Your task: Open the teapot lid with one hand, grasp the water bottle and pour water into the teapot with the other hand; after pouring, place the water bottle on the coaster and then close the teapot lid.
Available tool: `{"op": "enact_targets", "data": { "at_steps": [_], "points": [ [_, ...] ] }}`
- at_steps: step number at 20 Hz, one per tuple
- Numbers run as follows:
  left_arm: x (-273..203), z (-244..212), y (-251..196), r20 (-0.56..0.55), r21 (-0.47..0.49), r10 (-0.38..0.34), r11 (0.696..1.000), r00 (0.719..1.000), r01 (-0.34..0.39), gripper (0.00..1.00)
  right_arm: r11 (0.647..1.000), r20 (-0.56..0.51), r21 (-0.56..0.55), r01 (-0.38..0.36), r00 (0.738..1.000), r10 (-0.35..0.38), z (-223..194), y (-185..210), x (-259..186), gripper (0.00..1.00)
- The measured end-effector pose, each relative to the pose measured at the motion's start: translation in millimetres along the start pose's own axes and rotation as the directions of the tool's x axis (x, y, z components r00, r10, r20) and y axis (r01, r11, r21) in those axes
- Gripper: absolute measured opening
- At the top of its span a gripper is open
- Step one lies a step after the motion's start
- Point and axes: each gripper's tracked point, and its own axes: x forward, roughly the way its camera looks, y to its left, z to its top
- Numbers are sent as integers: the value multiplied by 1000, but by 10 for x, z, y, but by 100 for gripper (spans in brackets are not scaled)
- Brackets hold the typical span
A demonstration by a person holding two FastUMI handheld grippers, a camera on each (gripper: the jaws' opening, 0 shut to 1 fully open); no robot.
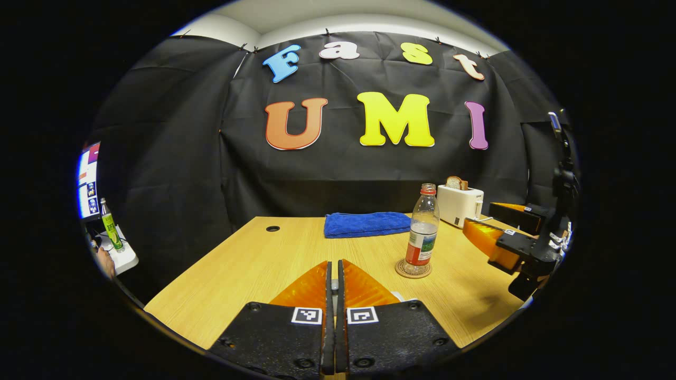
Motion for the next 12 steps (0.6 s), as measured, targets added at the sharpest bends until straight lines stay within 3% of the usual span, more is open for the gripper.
{"op": "enact_targets", "data": {
  "at_steps": [7, 12],
  "points": [
    [362, -200, -194, -9, -53, 30, 998, 1000, -30, 4, 997, -4, 56, 52, 999, -52, -222, -484, -455, 95],
    [591, -264, -347, 54, -113, 0, 994, 999, 6, 4, 995, -8, 70, 69, 998, -69, -352, -690, -493, 97]
  ]
}}
